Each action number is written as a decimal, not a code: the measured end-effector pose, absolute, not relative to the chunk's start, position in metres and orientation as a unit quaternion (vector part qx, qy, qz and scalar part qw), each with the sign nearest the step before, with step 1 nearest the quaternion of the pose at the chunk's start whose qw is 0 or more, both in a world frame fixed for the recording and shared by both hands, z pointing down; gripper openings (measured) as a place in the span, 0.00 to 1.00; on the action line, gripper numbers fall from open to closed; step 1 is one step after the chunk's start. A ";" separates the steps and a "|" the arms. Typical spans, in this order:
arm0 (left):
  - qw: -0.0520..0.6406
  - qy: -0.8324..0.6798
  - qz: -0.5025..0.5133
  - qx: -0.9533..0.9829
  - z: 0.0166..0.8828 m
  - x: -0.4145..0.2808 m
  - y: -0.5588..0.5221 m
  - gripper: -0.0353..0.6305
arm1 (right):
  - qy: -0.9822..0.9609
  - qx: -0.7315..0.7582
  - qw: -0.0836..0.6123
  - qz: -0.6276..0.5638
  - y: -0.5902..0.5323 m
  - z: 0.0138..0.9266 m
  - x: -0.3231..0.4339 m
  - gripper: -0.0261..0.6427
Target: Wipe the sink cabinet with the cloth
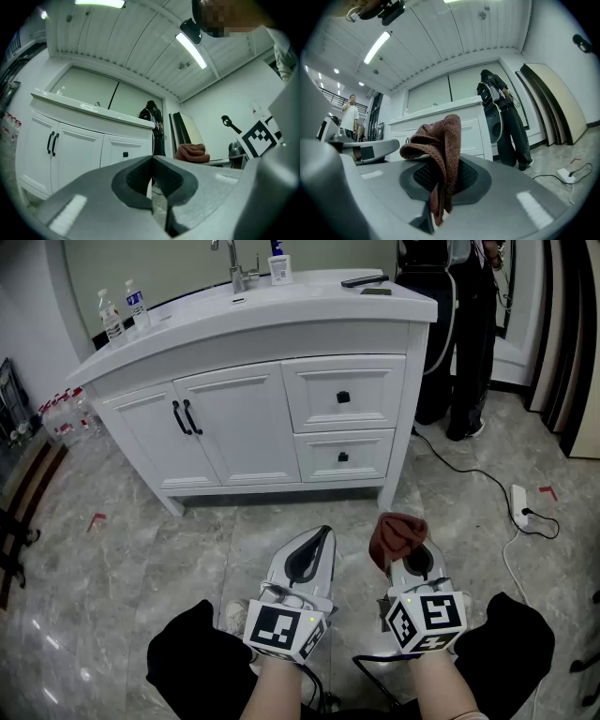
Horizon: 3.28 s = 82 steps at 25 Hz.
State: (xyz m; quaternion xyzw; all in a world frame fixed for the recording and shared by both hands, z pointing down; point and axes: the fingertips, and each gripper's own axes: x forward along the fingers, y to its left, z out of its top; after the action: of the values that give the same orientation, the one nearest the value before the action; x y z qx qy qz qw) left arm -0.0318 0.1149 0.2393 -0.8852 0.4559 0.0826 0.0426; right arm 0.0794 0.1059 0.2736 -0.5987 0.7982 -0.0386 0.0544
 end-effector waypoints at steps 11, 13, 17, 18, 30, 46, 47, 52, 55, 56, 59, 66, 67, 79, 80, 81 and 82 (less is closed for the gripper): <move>0.037 0.456 0.093 -0.884 0.232 -0.033 0.116 0.05 | 0.799 -0.598 0.053 -0.042 0.106 0.274 0.077 0.15; 0.039 0.456 0.092 -0.884 0.231 -0.032 0.116 0.05 | 0.799 -0.596 0.060 -0.047 0.105 0.273 0.078 0.15; 0.040 0.457 0.085 -0.885 0.235 -0.032 0.108 0.05 | 0.800 -0.594 0.067 -0.054 0.097 0.275 0.078 0.15; 0.039 0.457 0.085 -0.884 0.236 -0.033 0.105 0.05 | 0.800 -0.594 0.067 -0.055 0.094 0.275 0.078 0.15; 0.035 0.464 0.077 -0.882 0.245 -0.044 0.032 0.05 | 0.789 -0.599 0.091 -0.098 0.010 0.282 0.075 0.15; 0.027 0.471 0.072 -0.879 0.258 -0.065 -0.083 0.05 | 0.808 -0.578 0.078 -0.087 -0.102 0.284 0.046 0.15; 0.025 0.475 0.074 -0.877 0.258 -0.069 -0.090 0.05 | 0.811 -0.574 0.076 -0.086 -0.109 0.284 0.042 0.15; 0.028 0.486 0.072 -0.871 0.259 -0.082 -0.122 0.05 | 0.825 -0.555 0.070 -0.084 -0.145 0.285 0.026 0.15; 0.042 0.490 0.057 -0.869 0.258 -0.087 -0.140 0.05 | 0.833 -0.542 0.075 -0.078 -0.167 0.273 0.017 0.15; 0.048 0.489 0.056 -0.869 0.256 -0.089 -0.146 0.05 | 0.836 -0.538 0.078 -0.074 -0.173 0.267 0.014 0.15; 0.058 0.486 0.057 -0.870 0.249 -0.094 -0.162 0.05 | 0.846 -0.524 0.085 -0.059 -0.190 0.245 0.000 0.15; 0.061 0.495 0.061 -0.865 0.236 -0.103 -0.182 0.05 | 0.873 -0.477 0.095 -0.033 -0.213 0.208 -0.042 0.15; 0.060 0.497 0.062 -0.863 0.236 -0.105 -0.183 0.05 | 0.876 -0.471 0.096 -0.031 -0.216 0.204 -0.048 0.15; 0.054 0.492 0.057 -0.867 0.246 -0.106 -0.180 0.05 | 0.886 -0.458 0.066 -0.037 -0.241 0.198 -0.079 0.16; 0.055 0.491 0.056 -0.868 0.247 -0.106 -0.180 0.05 | 0.885 -0.460 0.063 -0.034 -0.241 0.198 -0.078 0.16; 0.055 0.490 0.056 -0.868 0.247 -0.107 -0.179 0.05 | 0.884 -0.463 0.059 -0.031 -0.241 0.199 -0.077 0.16; 0.054 0.490 0.056 -0.868 0.247 -0.107 -0.178 0.05 | 0.882 -0.467 0.056 -0.028 -0.241 0.200 -0.074 0.16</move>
State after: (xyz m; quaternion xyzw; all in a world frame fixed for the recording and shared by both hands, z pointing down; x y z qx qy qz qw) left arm -0.1068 -0.1785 0.2466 -0.8684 0.4896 0.0563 0.0543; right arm -0.0745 -0.2413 0.1996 -0.4667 0.8822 -0.0277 0.0558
